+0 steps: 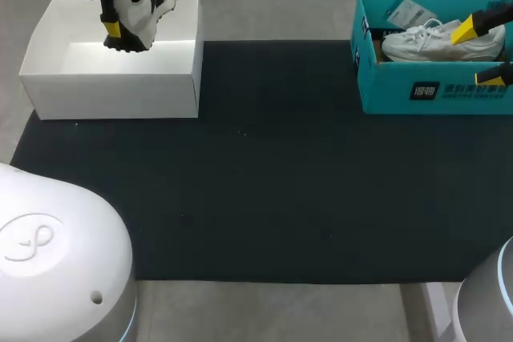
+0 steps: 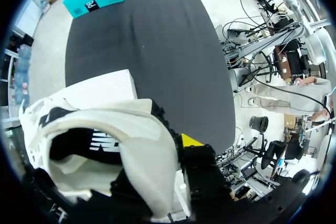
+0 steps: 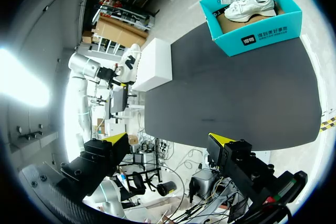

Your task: Take the shoe out of the shoebox, open the shoe tongue, remove and reinsert the insole, then place the shoe into the shoebox

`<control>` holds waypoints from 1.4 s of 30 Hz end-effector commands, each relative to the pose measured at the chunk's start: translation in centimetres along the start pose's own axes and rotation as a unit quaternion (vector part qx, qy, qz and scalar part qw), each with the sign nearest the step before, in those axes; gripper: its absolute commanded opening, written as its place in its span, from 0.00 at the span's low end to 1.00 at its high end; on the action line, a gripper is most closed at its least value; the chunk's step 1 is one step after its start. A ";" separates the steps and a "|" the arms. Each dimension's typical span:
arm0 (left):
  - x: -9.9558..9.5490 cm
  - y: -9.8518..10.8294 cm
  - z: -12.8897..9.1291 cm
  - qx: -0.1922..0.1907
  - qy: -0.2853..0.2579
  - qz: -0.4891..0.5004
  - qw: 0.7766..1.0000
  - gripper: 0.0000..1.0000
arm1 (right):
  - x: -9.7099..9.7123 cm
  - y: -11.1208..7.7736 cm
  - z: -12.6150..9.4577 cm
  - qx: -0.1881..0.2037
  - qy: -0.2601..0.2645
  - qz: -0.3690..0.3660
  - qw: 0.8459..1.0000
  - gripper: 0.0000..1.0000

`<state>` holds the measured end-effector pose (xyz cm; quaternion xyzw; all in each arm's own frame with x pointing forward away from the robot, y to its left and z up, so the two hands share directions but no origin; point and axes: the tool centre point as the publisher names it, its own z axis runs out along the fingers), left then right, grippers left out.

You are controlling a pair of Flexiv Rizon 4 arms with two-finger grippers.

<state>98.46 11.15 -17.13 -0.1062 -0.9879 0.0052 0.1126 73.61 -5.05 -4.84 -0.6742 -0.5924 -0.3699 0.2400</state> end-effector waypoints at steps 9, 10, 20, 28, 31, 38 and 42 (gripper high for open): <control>-0.1 3.9 -1.2 0.005 0.013 0.024 1.000 0.00 | 0.0 0.1 0.1 0.001 -0.001 0.000 1.000 1.00; -0.2 4.5 -1.3 0.004 0.014 0.022 1.000 0.00 | 0.0 0.1 0.1 0.001 -0.001 0.000 1.000 1.00; -1.7 11.1 -0.8 -0.015 0.004 0.004 1.000 0.00 | 0.0 0.1 0.1 0.001 -0.001 0.000 1.000 1.00; -2.9 15.5 -1.0 -0.025 0.000 -0.023 0.999 0.00 | 0.0 0.1 0.1 0.001 -0.001 0.000 1.000 1.00; -2.8 16.4 -1.0 -0.025 0.004 -0.016 1.000 0.00 | 0.0 0.1 0.1 0.001 -0.001 0.000 1.000 1.00; -2.4 18.8 -1.1 -0.035 0.014 0.145 0.989 0.00 | 0.0 0.1 0.1 0.001 -0.001 0.000 1.000 1.00; -3.0 20.5 -1.0 -0.073 0.035 0.335 0.939 0.00 | 0.0 0.1 0.1 0.001 -0.001 0.000 1.000 1.00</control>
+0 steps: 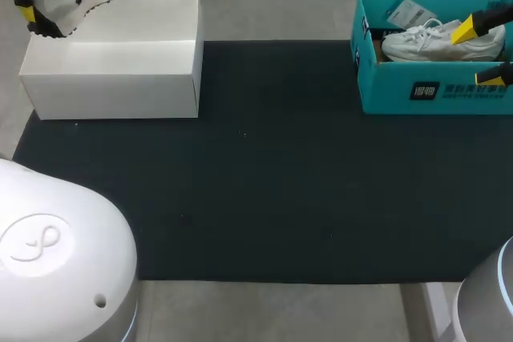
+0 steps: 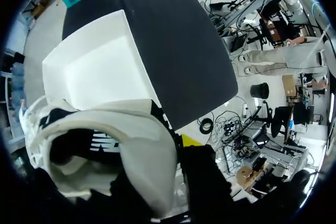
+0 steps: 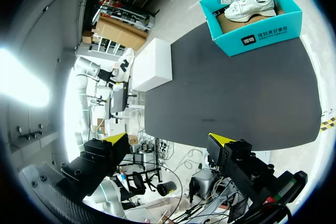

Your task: Take the shoe out of the shoebox, open the shoe tongue, remove and reinsert the insole, then place the shoe into the shoebox

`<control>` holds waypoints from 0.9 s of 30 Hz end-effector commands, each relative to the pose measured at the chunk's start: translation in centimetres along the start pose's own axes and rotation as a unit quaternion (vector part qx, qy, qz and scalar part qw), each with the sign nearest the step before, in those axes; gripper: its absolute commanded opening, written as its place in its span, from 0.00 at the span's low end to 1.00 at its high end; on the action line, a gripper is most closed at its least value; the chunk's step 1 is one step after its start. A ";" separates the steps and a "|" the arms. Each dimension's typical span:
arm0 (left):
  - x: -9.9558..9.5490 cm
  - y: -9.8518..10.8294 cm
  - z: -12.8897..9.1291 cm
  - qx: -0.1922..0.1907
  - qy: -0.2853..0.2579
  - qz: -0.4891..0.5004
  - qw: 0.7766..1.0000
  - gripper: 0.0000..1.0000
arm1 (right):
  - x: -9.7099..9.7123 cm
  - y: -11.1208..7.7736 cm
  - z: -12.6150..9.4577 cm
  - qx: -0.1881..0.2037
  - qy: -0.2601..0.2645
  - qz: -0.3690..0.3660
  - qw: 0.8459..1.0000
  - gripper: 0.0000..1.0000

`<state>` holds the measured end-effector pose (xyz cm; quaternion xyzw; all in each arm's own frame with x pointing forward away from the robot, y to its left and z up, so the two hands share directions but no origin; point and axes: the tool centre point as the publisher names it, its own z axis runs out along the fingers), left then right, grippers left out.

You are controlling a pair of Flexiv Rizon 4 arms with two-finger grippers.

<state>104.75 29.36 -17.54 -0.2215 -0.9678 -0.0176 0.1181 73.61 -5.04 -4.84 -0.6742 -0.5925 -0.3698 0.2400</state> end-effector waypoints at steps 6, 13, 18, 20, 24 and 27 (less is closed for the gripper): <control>-0.1 2.0 0.1 -0.136 0.015 0.467 0.874 0.00 | 0.0 0.1 0.1 0.001 -0.001 0.000 1.000 1.00; -0.4 2.1 -0.1 -0.148 0.001 0.508 0.849 0.00 | 0.0 0.1 0.1 0.001 -0.001 0.000 1.000 1.00; -0.4 2.1 -0.1 -0.148 0.001 0.508 0.849 0.00 | 0.0 0.1 0.1 0.001 -0.001 0.000 1.000 1.00; -0.4 2.1 -0.1 -0.148 0.001 0.508 0.849 0.00 | 0.0 0.1 0.1 0.001 -0.001 0.000 1.000 1.00; -0.4 2.1 -0.1 -0.148 0.001 0.508 0.849 0.00 | 0.0 0.1 0.1 0.001 -0.001 0.000 1.000 1.00; -0.4 2.1 -0.1 -0.148 0.001 0.508 0.849 0.00 | 0.0 0.1 0.1 0.001 -0.001 0.000 1.000 1.00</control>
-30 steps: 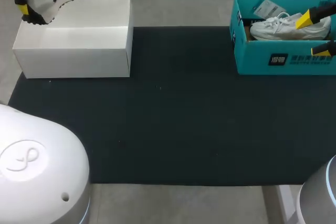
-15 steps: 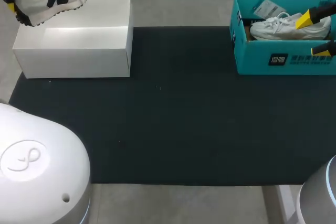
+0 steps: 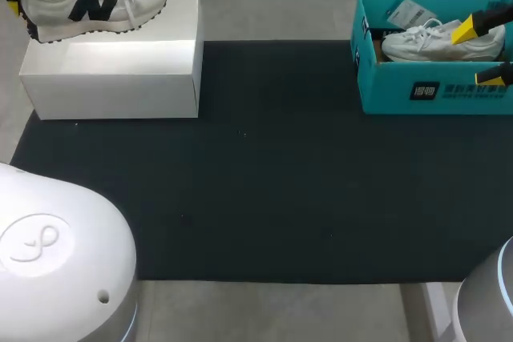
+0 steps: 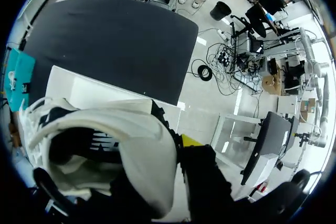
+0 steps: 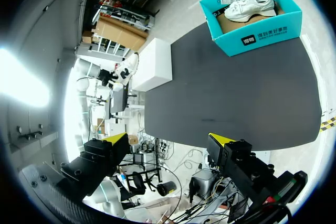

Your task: Take the shoe out of the shoebox, open the shoe tongue, remove and reinsert the insole, then place the shoe into the shoebox

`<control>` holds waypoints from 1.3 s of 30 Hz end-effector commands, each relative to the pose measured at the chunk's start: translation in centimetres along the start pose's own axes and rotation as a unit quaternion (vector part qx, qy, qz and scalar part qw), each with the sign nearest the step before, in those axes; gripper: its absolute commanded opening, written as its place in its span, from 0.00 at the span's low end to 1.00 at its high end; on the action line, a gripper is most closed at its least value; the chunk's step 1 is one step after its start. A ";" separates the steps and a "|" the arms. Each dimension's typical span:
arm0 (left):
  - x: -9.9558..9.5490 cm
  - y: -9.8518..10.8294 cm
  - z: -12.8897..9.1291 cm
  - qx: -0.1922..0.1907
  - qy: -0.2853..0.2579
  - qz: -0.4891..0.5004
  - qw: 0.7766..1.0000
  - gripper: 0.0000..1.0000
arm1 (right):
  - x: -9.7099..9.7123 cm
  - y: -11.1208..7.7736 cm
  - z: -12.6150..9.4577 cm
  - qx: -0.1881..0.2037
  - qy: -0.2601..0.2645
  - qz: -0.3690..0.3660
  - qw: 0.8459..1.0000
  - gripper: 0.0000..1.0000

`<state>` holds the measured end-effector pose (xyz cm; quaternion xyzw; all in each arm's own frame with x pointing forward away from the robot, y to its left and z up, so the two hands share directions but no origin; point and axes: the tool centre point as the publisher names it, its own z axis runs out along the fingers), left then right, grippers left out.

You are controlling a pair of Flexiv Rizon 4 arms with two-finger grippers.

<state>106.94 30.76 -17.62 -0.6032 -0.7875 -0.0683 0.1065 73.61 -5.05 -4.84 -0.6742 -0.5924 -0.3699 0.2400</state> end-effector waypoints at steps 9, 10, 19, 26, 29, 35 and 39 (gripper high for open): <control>0.3 -0.7 0.1 -0.049 -0.007 0.116 0.992 0.00 | 0.0 0.1 0.1 0.001 -0.001 0.000 1.000 1.00; 0.0 -0.6 0.1 -0.040 -0.002 0.106 0.994 0.00 | 0.0 0.1 0.1 0.001 -0.001 0.000 1.000 1.00; -1.3 0.7 0.5 -0.049 0.000 0.106 0.993 0.00 | 0.0 0.1 0.1 0.001 -0.001 0.000 1.000 1.00; -2.1 4.2 2.4 -0.083 -0.023 0.127 0.988 0.00 | 0.0 0.1 0.1 0.001 -0.001 0.000 1.000 1.00; -2.5 5.7 3.9 -0.073 -0.031 0.134 0.988 0.00 | 0.0 0.1 0.1 0.001 -0.001 0.000 1.000 1.00; -3.3 6.2 7.3 -0.077 -0.032 0.172 0.982 0.00 | 0.0 0.1 0.1 0.001 -0.001 0.000 1.000 1.00; -3.9 6.2 9.3 -0.075 -0.030 0.180 0.980 0.00 | 0.0 0.1 0.1 0.001 -0.001 0.000 1.000 1.00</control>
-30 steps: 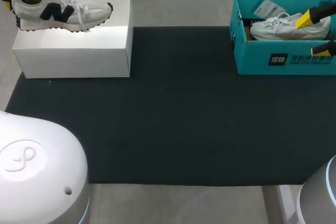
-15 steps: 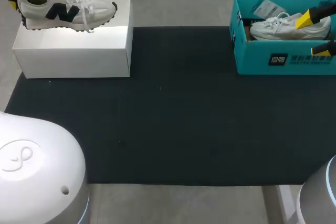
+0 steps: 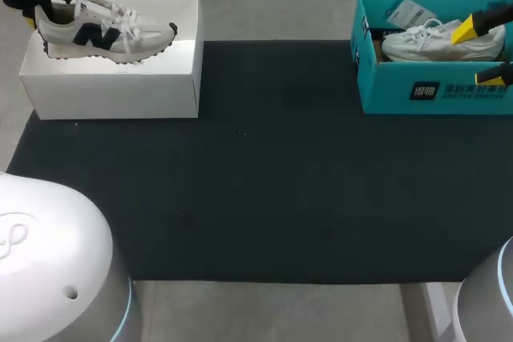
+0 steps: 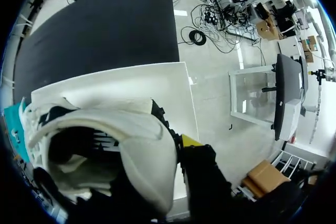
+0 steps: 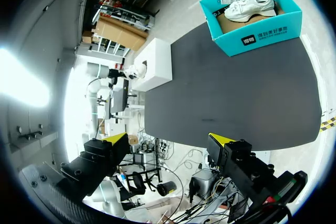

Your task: Take the shoe out of the shoebox, open the shoe tongue, remove and reinsert the insole, then place the shoe into the shoebox

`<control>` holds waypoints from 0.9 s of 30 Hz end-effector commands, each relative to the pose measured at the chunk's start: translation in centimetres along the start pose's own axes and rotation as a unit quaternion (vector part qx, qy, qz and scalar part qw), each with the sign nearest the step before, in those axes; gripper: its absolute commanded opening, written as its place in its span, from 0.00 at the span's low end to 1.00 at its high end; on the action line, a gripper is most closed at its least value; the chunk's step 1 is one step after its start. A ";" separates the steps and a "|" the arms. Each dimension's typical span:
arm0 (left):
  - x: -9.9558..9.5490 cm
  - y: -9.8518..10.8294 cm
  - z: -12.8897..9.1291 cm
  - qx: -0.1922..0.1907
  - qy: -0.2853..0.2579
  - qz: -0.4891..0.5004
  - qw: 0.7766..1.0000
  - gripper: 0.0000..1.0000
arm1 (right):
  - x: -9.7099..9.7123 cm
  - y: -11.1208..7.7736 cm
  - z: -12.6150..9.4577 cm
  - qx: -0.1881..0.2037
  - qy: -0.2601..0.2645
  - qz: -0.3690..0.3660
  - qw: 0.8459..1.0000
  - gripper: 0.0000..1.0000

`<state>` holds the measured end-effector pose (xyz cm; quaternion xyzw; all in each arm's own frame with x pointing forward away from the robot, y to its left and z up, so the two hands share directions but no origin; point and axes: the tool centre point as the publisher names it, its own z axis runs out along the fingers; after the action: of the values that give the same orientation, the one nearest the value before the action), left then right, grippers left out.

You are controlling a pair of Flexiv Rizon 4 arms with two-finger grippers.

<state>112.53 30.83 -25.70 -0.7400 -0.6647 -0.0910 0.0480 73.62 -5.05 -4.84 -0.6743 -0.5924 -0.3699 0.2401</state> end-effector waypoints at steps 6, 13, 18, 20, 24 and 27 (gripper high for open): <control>-1.8 -0.5 4.3 0.006 -0.007 0.003 1.000 0.00 | 0.0 0.1 0.1 0.001 -0.001 0.000 1.000 1.00; -2.4 -1.6 7.0 0.018 -0.005 -0.003 1.000 0.00 | 0.0 0.1 0.1 0.001 -0.001 0.000 1.000 1.00; -2.9 -2.2 8.7 0.026 -0.002 -0.008 1.000 0.00 | 0.0 0.1 0.1 0.001 -0.001 0.000 1.000 1.00; -3.2 -2.4 9.3 0.031 -0.003 -0.006 0.999 0.00 | 0.0 0.1 0.1 0.001 -0.001 0.000 1.000 1.00; -3.9 -3.0 10.3 0.035 0.007 -0.005 0.999 0.00 | 0.0 0.1 0.1 0.001 -0.001 0.000 1.000 1.00; -4.1 -3.2 10.9 0.037 0.016 -0.009 0.999 0.00 | 0.0 0.1 0.1 0.001 -0.001 0.000 1.000 1.00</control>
<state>109.70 29.65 -36.83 -0.7313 -0.6731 -0.0733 0.0819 73.61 -5.05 -4.84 -0.6742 -0.5925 -0.3698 0.2400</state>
